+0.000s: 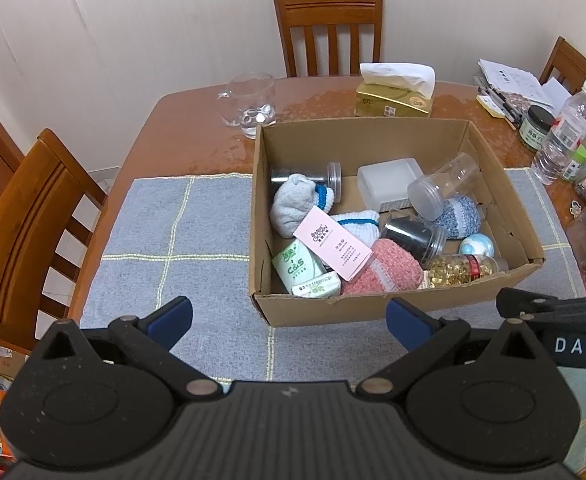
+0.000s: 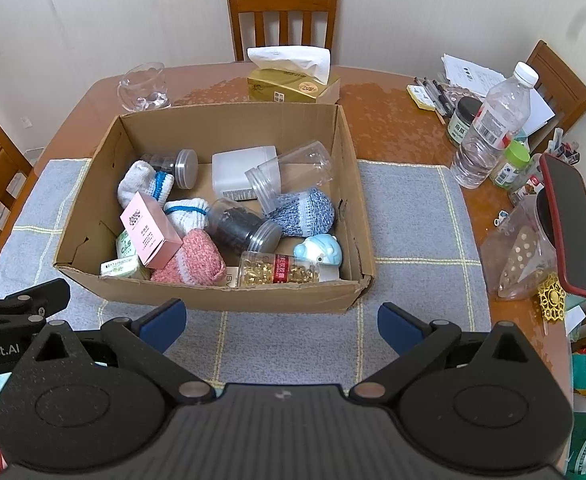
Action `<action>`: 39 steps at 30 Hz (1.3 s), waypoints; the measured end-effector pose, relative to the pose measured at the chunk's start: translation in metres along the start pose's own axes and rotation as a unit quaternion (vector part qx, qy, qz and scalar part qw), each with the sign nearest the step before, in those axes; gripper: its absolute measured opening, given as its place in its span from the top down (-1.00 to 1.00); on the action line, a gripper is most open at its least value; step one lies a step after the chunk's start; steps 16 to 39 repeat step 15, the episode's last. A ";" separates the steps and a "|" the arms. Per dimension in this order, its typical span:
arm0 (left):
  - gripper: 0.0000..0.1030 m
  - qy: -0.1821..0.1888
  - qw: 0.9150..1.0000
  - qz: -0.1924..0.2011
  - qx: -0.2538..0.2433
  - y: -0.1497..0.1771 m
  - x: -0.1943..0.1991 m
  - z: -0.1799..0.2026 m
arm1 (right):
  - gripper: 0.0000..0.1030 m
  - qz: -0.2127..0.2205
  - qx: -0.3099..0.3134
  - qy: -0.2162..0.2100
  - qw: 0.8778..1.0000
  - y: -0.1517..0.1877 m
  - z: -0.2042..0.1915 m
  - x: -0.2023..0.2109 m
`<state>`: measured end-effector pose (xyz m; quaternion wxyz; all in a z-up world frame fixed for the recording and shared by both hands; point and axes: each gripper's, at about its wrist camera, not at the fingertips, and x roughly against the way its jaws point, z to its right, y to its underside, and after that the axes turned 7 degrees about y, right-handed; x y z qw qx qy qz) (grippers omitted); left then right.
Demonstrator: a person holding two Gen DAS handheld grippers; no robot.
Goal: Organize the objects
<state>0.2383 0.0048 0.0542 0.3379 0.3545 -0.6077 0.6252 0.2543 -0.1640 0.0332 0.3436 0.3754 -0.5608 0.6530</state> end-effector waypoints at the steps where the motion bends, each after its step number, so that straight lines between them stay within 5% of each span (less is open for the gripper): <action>1: -0.99 0.000 1.000 0.000 0.000 0.000 0.000 0.000 | -1.00 0.000 -0.001 0.000 1.000 0.000 0.000 0.000; 39: -0.99 0.000 1.000 0.000 -0.004 -0.001 0.001 0.001 | -1.00 0.001 0.000 0.003 1.000 0.000 0.000 0.002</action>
